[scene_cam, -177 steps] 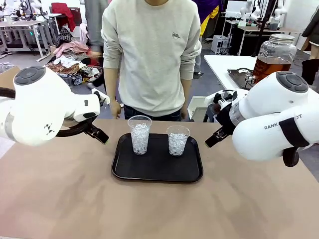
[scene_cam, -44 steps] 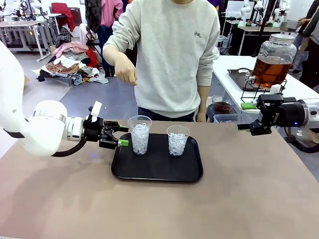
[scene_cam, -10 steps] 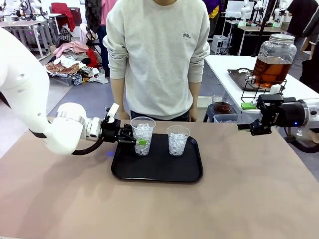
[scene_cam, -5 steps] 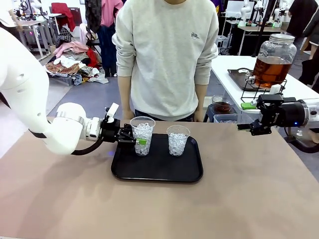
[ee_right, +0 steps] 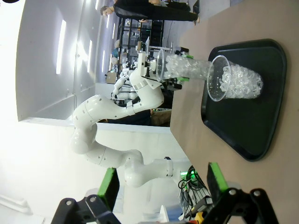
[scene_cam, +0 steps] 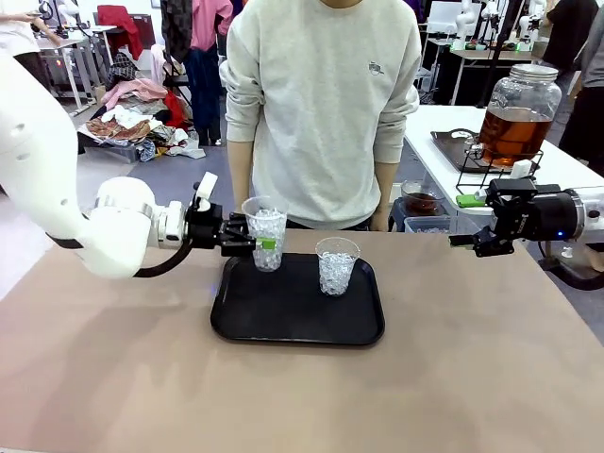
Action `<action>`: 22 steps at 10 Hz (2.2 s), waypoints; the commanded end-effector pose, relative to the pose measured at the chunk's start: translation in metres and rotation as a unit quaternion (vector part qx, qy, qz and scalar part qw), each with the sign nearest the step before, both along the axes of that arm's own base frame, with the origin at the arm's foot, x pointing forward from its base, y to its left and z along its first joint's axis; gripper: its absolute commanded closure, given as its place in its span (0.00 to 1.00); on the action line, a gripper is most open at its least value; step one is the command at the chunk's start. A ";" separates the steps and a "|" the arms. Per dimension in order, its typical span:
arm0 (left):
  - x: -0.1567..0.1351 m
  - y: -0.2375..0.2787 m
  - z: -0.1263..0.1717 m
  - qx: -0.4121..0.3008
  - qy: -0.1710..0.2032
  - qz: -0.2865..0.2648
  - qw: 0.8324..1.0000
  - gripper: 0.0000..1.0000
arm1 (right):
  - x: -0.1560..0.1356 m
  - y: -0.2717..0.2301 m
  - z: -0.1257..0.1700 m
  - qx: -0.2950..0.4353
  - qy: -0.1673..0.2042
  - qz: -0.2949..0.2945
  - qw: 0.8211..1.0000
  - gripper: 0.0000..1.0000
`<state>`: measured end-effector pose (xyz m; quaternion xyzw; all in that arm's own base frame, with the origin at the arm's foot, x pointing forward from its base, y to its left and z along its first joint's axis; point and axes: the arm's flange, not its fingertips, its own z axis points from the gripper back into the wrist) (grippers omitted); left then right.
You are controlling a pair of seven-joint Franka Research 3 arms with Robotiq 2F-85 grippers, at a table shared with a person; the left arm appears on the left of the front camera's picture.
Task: Pour the drink into the iced cup.
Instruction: Pick up the iced cup indicated by the human and present it to them, then open the gripper to release the iced cup you were holding.
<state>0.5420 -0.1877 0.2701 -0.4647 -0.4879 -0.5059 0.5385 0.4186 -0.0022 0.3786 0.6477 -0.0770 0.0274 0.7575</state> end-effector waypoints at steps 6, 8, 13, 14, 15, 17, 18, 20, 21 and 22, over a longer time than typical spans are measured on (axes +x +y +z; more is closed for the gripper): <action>0.028 -0.018 0.078 -0.024 0.029 0.031 0.999 0.39 | -0.001 0.000 0.001 0.000 -0.001 -0.002 1.000 0.00; 0.032 -0.019 0.081 -0.016 0.024 0.036 0.999 0.39 | -0.001 0.000 0.001 0.000 -0.001 -0.002 1.000 0.00; 0.025 -0.013 0.077 -0.010 0.024 0.022 0.999 0.39 | -0.001 0.000 0.001 0.000 -0.001 -0.002 1.000 0.00; 0.025 -0.013 0.077 -0.010 0.024 0.022 0.999 0.39 | -0.001 0.000 0.001 0.000 -0.001 -0.002 1.000 0.00; 0.025 -0.013 0.077 -0.010 0.024 0.022 0.999 0.39 | -0.001 0.000 0.001 0.000 -0.001 -0.002 1.000 0.00; 0.025 -0.013 0.077 -0.010 0.024 0.022 0.999 0.39 | -0.001 0.000 0.001 0.000 -0.001 -0.002 1.000 0.00; 0.025 -0.013 0.077 -0.010 0.024 0.022 0.999 0.39 | -0.001 0.000 0.001 0.000 -0.001 -0.002 1.000 0.00; 0.025 -0.013 0.077 -0.010 0.024 0.022 0.999 0.39 | -0.001 0.000 0.001 0.000 -0.001 -0.002 1.000 0.00; 0.025 -0.013 0.077 -0.010 0.024 0.022 0.999 0.39 | -0.001 0.000 0.001 0.000 -0.001 -0.002 1.000 0.00; 0.025 -0.013 0.077 -0.010 0.024 0.022 0.999 0.39 | -0.001 0.000 0.001 0.000 -0.001 -0.002 1.000 0.00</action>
